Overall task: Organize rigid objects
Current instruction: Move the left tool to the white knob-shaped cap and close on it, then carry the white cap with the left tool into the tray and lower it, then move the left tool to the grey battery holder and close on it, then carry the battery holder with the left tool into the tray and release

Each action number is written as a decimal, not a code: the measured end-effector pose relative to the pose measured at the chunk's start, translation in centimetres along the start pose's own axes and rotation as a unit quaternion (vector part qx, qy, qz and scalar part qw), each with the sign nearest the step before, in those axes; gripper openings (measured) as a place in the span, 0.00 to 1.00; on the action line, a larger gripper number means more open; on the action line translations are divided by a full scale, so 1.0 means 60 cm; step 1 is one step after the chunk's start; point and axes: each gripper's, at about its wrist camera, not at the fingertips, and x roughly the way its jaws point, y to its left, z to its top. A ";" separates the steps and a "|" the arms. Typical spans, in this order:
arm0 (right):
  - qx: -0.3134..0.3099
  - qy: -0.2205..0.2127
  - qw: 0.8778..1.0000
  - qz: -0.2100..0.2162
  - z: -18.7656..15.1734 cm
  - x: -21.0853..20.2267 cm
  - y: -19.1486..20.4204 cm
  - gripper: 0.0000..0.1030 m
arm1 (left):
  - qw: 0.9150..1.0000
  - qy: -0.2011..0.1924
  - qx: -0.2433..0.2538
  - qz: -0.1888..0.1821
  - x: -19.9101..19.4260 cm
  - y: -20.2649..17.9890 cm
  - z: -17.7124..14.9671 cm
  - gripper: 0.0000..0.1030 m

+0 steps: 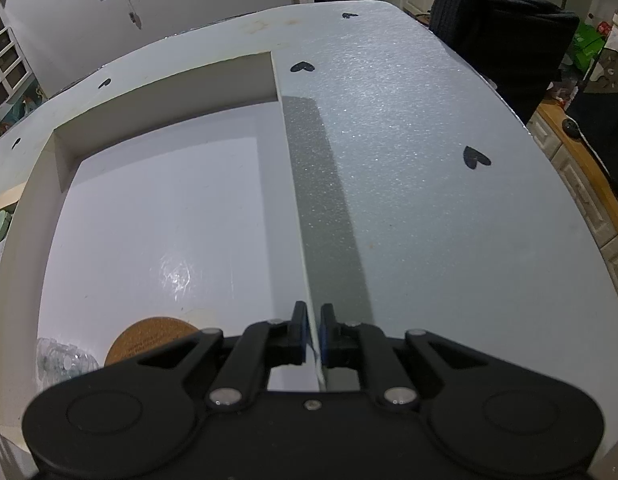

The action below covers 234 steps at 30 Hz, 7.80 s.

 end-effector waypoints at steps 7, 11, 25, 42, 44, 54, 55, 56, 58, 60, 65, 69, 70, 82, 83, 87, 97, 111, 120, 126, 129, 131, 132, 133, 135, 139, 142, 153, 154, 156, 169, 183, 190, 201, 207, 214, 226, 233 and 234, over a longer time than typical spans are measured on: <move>-0.003 0.001 1.000 -0.004 0.001 0.001 0.003 0.08 | 0.999 0.023 0.011 0.034 0.036 0.012 -0.041 0.45; -0.002 0.001 1.000 -0.004 0.000 0.001 0.003 0.08 | 0.998 0.029 0.029 0.049 0.046 0.013 -0.051 0.38; -0.002 0.000 1.000 -0.004 0.001 0.001 0.004 0.08 | 0.996 0.031 0.049 0.061 0.068 0.001 -0.047 0.35; -0.001 0.004 1.000 -0.005 0.002 0.003 0.006 0.08 | 0.996 0.033 -0.062 -0.046 0.019 0.012 0.004 0.31; 0.002 0.002 1.000 -0.003 0.000 0.003 0.003 0.07 | 0.995 0.030 -0.066 -0.074 0.015 -0.003 0.017 0.31; 0.005 0.000 1.000 0.003 0.000 0.002 -0.003 0.07 | 0.985 0.062 0.009 -0.163 0.055 -0.124 0.051 0.31; 0.005 0.000 1.000 0.003 0.000 0.001 -0.003 0.07 | 0.983 0.072 0.018 -0.171 0.063 -0.137 0.051 0.31; 0.005 0.000 1.000 0.003 -0.001 0.001 -0.003 0.07 | 0.981 0.080 0.024 -0.176 0.070 -0.147 0.050 0.31; 0.005 -0.001 1.000 0.004 -0.002 0.001 -0.003 0.07 | 0.976 0.102 0.038 -0.186 0.089 -0.170 0.046 0.31; 0.005 -0.002 1.000 0.004 -0.002 0.001 -0.003 0.07 | 0.973 0.120 0.048 -0.192 0.104 -0.186 0.042 0.31; 0.004 0.000 1.000 0.005 -0.002 0.001 -0.004 0.07 | 0.964 0.159 0.070 -0.199 0.134 -0.218 0.029 0.31; 0.005 -0.001 1.000 0.006 -0.002 0.001 -0.004 0.07 | 0.963 0.172 0.079 -0.192 0.147 -0.228 0.022 0.31; 0.005 -0.001 1.000 0.005 -0.002 0.000 -0.004 0.07 | 0.963 0.174 0.081 -0.189 0.151 -0.230 0.021 0.31; 0.005 -0.001 1.000 0.006 -0.002 0.000 -0.004 0.07 | 0.961 0.195 0.080 -0.181 0.162 -0.232 0.011 0.41; 0.005 -0.001 1.000 0.006 -0.002 0.000 -0.004 0.07 | 0.961 0.194 0.081 -0.178 0.161 -0.232 0.010 0.49; 0.005 -0.002 1.000 0.005 -0.002 0.000 -0.003 0.07 | 0.964 0.188 0.081 -0.172 0.154 -0.231 0.007 0.64; -0.006 -0.005 1.000 0.000 -0.002 -0.001 0.004 0.07 | 0.973 0.141 0.095 -0.154 0.100 -0.235 0.000 0.95; -0.013 -0.006 1.000 0.005 -0.004 -0.001 0.000 0.07 | 0.988 0.024 0.077 -0.133 -0.018 -0.170 0.041 1.00; -0.010 -0.002 1.000 0.000 -0.002 0.001 0.002 0.07 | 0.997 0.020 0.036 -0.069 -0.005 -0.063 0.056 1.00; -0.015 0.006 1.000 -0.004 0.003 0.003 0.004 0.07 | 0.999 0.036 0.005 -0.027 0.028 0.022 0.045 1.00; -0.014 0.009 1.000 -0.008 0.005 0.004 0.007 0.08 | 0.999 0.039 -0.004 -0.009 0.046 0.057 0.037 1.00; -0.010 0.011 1.000 -0.009 0.006 0.004 0.007 0.08 | 0.999 0.042 -0.009 0.000 0.059 0.079 0.032 1.00; -0.007 0.011 1.000 -0.009 0.006 0.004 0.007 0.08 | 0.999 0.044 -0.012 0.002 0.068 0.092 0.028 1.00; -0.005 0.011 1.000 -0.011 0.006 0.004 0.008 0.08 | 0.999 0.045 -0.014 0.003 0.074 0.101 0.025 1.00; -0.002 0.010 1.000 -0.014 0.005 0.004 0.008 0.08 | 0.999 0.045 -0.015 0.001 0.086 0.115 0.019 1.00; 0.005 0.007 1.000 -0.018 0.003 0.003 0.010 0.10 | 0.999 0.034 -0.009 -0.010 0.101 0.133 0.009 1.00; 0.012 0.005 1.000 -0.020 0.001 0.002 0.009 0.10 | 0.999 0.033 -0.005 -0.014 0.113 0.136 0.005 0.95; 0.018 0.005 0.999 -0.031 0.001 0.000 0.014 0.11 | 0.999 0.046 0.000 -0.026 0.136 0.139 -0.002 0.70; 0.018 0.005 0.999 -0.033 0.001 0.000 0.015 0.11 | 0.999 0.042 -0.001 -0.023 0.136 0.140 -0.002 0.67; 0.019 0.004 0.999 -0.035 0.000 0.000 0.017 0.11 | 0.999 0.038 -0.004 -0.021 0.136 0.143 -0.001 0.62; 0.019 0.005 0.999 -0.038 0.000 0.000 0.018 0.12 | 0.998 0.032 -0.043 -0.023 0.119 0.157 0.001 0.62; 0.023 0.005 0.999 -0.037 0.000 0.001 0.016 0.12 | 0.994 -0.048 -0.064 -0.079 0.054 0.100 0.122 0.62; 0.028 0.003 0.999 -0.036 -0.001 0.001 0.015 0.12 | 0.986 -0.026 -0.028 -0.162 0.076 -0.011 0.169 0.62; 0.029 0.002 0.999 -0.037 -0.001 -0.001 0.014 0.12 | 0.966 0.108 0.031 -0.233 0.162 -0.193 0.113 0.62; 0.030 0.003 0.999 -0.035 -0.001 -0.001 0.012 0.12 | 0.956 0.158 0.041 -0.245 0.205 -0.252 0.083 0.62; 0.029 0.004 0.999 -0.034 -0.001 -0.001 0.012 0.12 | 0.951 0.208 -0.016 -0.228 0.240 -0.287 0.064 0.62; 0.029 0.005 0.999 -0.035 0.000 -0.001 0.014 0.12 | 0.952 0.224 -0.047 -0.203 0.249 -0.311 0.053 0.68; 0.029 0.006 0.999 -0.036 0.001 0.000 0.014 0.12 | 0.949 0.233 -0.053 -0.205 0.247 -0.302 0.050 0.82; 0.029 0.006 0.999 -0.036 0.001 0.000 0.014 0.12 | 0.949 0.232 -0.051 -0.207 0.245 -0.301 0.050 0.85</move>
